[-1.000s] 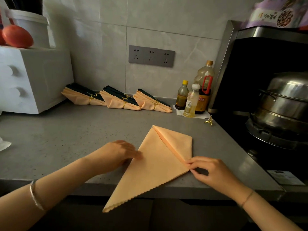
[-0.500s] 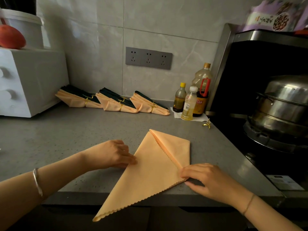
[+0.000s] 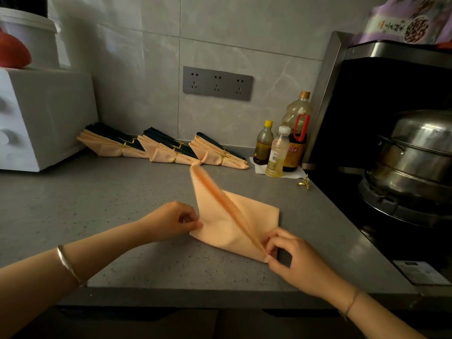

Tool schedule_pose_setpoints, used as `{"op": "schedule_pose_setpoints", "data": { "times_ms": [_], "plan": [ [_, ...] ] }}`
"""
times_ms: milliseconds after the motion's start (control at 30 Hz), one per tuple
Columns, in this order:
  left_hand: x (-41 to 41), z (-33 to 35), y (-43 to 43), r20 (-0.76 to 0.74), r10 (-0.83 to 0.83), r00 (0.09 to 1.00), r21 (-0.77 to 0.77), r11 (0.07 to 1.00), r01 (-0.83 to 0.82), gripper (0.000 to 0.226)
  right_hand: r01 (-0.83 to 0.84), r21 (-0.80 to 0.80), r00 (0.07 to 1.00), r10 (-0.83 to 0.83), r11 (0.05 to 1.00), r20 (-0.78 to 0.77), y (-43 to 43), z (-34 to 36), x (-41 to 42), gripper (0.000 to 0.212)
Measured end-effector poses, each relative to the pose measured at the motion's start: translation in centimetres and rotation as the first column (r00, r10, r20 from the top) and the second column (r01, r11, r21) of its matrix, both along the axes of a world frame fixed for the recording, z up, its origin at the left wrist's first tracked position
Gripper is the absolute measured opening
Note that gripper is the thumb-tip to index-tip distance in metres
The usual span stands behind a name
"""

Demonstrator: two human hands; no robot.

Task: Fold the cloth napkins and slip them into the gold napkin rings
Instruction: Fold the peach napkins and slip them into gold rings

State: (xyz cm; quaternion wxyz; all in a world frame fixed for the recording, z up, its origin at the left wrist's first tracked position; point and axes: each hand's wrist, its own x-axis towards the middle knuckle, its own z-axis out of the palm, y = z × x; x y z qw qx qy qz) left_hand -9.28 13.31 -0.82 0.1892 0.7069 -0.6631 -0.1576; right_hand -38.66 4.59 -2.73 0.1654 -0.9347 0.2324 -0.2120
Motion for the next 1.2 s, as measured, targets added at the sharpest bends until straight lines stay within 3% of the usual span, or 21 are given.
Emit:
{"op": "schedule_pose_setpoints", "data": {
  "times_ms": [100, 233, 433, 700, 800, 900, 967, 1200],
  "plan": [
    [-0.2, 0.1, -1.0, -0.017, 0.075, 0.997, 0.086, 0.994, -0.074, 0.014, 0.011, 0.040, 1.000, -0.013, 0.999, 0.029, -0.7, 0.1, 0.5, 0.010],
    [-0.8, 0.7, -1.6, 0.023, 0.149, 0.989, 0.161, 0.975, -0.150, 0.020, 0.176, 0.142, 0.971, -0.196, 0.974, 0.138, -3.9, 0.4, 2.5, 0.015],
    [-1.2, 1.4, -2.1, 0.079, 0.178, 0.981, 0.270, 0.943, -0.193, 0.016, 0.305, 0.301, 0.940, -0.336, 0.904, 0.054, -9.2, 0.0, 5.6, 0.033],
    [-0.9, 1.6, -4.2, 0.244, 0.317, 0.917, 0.198, 0.909, -0.367, 0.026, 0.264, 0.356, 0.943, -0.317, 0.897, 0.099, -8.8, -0.8, 5.0, 0.019],
    [-2.9, 1.2, -4.0, 0.344, 0.335, 0.877, 0.090, 0.918, -0.386, 0.046, 0.273, 0.355, 0.936, -0.333, 0.894, 0.118, -8.5, -0.9, 5.2, 0.018],
    [-6.6, 0.7, -2.8, 0.206, 0.282, 0.937, 0.109, 0.945, -0.308, 0.079, 0.300, 0.355, 0.923, -0.364, 0.885, 0.128, -8.5, -1.0, 5.9, 0.019],
    [-8.4, 0.1, -1.8, 0.151, 0.246, 0.957, 0.144, 0.953, -0.268, 0.080, 0.295, 0.362, 0.919, -0.366, 0.884, 0.147, -8.4, -1.1, 6.2, 0.021],
    [-9.3, -2.6, -0.6, 0.230, 0.258, 0.938, 0.098, 0.953, -0.286, 0.072, 0.259, 0.353, 0.908, -0.351, 0.899, 0.227, -7.8, -1.9, 6.4, 0.022]
  ]
}}
